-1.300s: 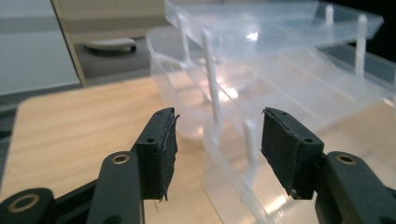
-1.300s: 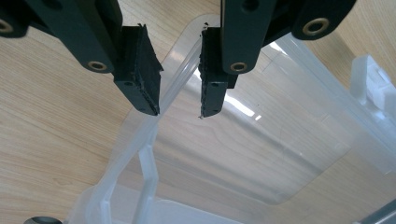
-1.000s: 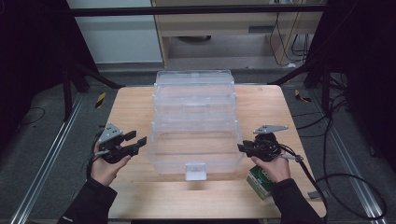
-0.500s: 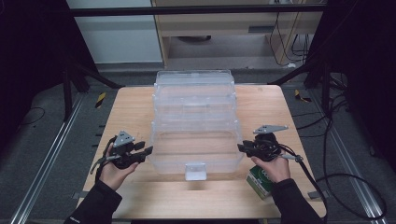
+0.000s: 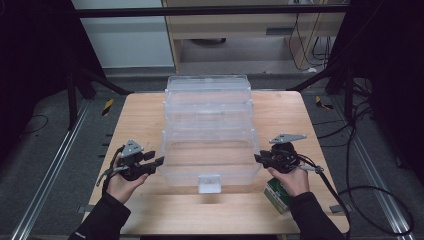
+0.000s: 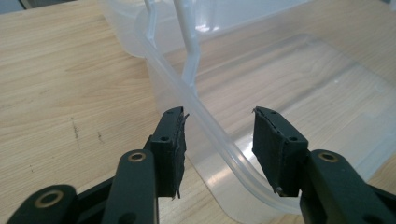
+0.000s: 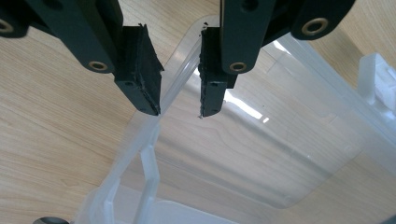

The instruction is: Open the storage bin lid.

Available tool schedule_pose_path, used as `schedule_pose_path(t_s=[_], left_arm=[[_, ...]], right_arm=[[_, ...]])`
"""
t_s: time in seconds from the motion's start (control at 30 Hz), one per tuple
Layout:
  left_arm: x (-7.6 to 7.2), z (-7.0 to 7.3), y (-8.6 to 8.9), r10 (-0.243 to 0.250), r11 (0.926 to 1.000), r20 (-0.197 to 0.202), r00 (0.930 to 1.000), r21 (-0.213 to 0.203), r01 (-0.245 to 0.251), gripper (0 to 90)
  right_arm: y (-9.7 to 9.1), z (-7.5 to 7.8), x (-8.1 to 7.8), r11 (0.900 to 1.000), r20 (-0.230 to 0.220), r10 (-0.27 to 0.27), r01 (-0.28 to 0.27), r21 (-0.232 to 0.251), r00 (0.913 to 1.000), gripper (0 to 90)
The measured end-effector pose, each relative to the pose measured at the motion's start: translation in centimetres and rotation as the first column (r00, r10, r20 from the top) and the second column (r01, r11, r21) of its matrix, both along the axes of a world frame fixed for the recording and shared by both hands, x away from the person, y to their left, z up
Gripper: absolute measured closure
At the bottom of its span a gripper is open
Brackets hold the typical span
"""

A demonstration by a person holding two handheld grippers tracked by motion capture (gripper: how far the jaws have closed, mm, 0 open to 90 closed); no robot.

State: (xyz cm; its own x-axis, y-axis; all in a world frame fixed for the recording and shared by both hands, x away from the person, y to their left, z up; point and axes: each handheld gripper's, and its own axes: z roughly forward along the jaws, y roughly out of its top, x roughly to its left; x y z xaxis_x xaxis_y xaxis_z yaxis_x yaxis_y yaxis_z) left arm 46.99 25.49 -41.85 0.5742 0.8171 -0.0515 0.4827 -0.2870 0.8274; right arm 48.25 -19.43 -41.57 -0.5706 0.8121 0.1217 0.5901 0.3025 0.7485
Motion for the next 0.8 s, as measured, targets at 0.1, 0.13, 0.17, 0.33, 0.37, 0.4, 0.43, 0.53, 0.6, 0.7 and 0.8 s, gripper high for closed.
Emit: schedule_pose_path(t_s=[0.1,0.13,0.17,0.33,0.37,0.4,0.43,0.53,0.6,0.7,0.8], left_arm=[[-0.2,0.8,0.4,0.001,0.9998,0.027,0.9996,-0.02,0.0,50.6],[-0.3,1.0,0.6,0.007,0.9997,0.036,0.9993,-0.024,-0.006,49.6],[-0.3,1.3,0.8,0.015,0.9995,0.047,0.9988,-0.028,-0.013,49.0],[-0.2,1.7,2.5,0.061,0.997,0.072,0.9956,-0.051,-0.057,44.6],[-0.1,1.7,2.9,0.074,0.996,0.073,0.9945,-0.055,-0.07,43.7],[0.1,1.6,3.3,0.087,0.9951,0.072,0.9936,-0.053,-0.083,42.7],[0.3,1.5,3.7,0.1,0.9939,0.075,0.9921,-0.054,-0.096,42.1],[0.8,0.9,5.0,0.135,0.9895,0.062,0.989,-0.061,-0.131,39.1],[1.1,0.5,5.7,0.154,0.987,0.051,0.9867,-0.054,-0.151,37.6],[1.4,0.1,6.5,0.176,0.9826,0.025,0.984,-0.063,-0.174,36.4],[1.5,-0.1,6.9,0.191,0.98,0.021,0.9814,-0.062,-0.189,35.2]], right_arm=[[0.0,0.0,0.1,0.9998,-0.01,0.015,-0.015,0.01,0.9998,60.5],[-0.1,0.1,0.0,0.9997,-0.009,0.021,-0.021,0.016,0.9997,58.8],[-0.2,0.2,0.0,0.9996,-0.005,0.022,-0.022,0.02,0.9997,57.5],[-0.8,1.1,-0.2,0.9995,0.014,0.009,-0.009,0.031,0.9999,53.9],[-1.0,1.3,-0.3,0.9996,0.023,0.01,-0.011,0.027,0.9997,52.6],[-1.1,1.5,-0.4,0.9997,0.023,0.005,-0.006,0.022,0.9997,50.9],[-1.3,1.7,-0.5,0.9999,0.029,0.007,-0.008,0.01,0.9995,48.7],[-1.7,2.5,-0.8,0.9999,0.028,-0.001,0.001,-0.012,0.9996,40.5],[-2.1,3.0,-1.0,0.9998,0.03,-0.011,0.012,-0.017,0.9995,36.7],[-3.0,3.6,-1.2,0.9993,0.029,-0.032,0.032,-0.019,0.9991,31.6],[-3.7,4.1,-1.5,0.9981,0.024,-0.049,0.05,-0.036,0.9985,27.8]])
